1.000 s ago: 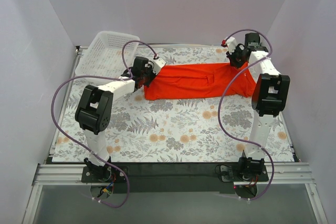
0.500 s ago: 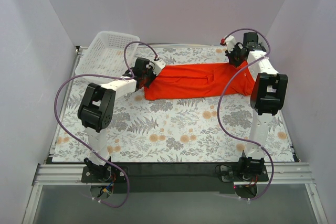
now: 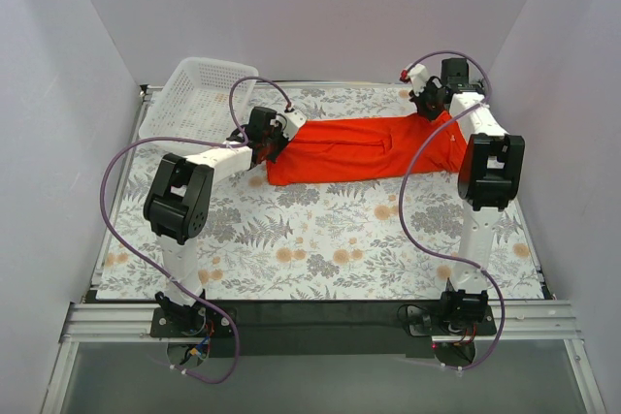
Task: Fold and stack the t-shirts
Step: Fold the tshirt
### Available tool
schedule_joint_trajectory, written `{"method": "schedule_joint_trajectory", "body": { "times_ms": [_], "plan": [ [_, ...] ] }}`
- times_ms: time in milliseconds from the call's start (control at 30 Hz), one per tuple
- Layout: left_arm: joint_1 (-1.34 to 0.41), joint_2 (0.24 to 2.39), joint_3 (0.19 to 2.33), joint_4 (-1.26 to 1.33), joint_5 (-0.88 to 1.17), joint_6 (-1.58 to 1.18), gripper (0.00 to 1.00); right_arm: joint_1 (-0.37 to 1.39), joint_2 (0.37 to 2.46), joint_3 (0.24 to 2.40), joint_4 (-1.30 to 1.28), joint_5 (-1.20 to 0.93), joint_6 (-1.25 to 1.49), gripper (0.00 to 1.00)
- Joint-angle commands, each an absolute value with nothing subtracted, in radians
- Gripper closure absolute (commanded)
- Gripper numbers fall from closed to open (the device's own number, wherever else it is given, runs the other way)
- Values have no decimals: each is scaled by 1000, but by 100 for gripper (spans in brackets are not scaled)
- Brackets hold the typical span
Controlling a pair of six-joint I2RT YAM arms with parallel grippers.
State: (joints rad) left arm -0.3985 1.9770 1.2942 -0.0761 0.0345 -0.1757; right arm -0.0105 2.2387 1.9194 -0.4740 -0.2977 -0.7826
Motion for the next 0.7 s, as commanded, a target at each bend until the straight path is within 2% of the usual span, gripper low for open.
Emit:
{"method": "schedule_joint_trajectory", "body": {
  "times_ms": [0,233,433,500,533,600,633,667],
  "plan": [
    [-394,1918,1298,-77,18,-169,100,-8,2260,1973,-442,-276,-772,99],
    [-394,1911,1296,-78,12,-169,100,-2,2292,2002,-437,-258,-758,97],
    [-394,1911,1304,-77,12,-184,98,-2,2275,2025,-325,-53,-588,69],
    [-394,1905,1313,-77,-17,-193,89,-2,2249,2014,-305,29,-542,64],
    [-396,1901,1316,-75,-23,-202,80,-2,2209,1997,-298,35,-534,61],
    [-399,1872,1315,-69,-21,-209,69,-11,2159,1932,-298,8,-522,57],
    [-405,1858,1312,-54,-21,-215,56,-27,2098,1901,-298,-27,-522,56],
    [-406,1841,1312,-46,-8,-222,52,-38,2064,1822,-304,-84,-529,55]
  ]
}}
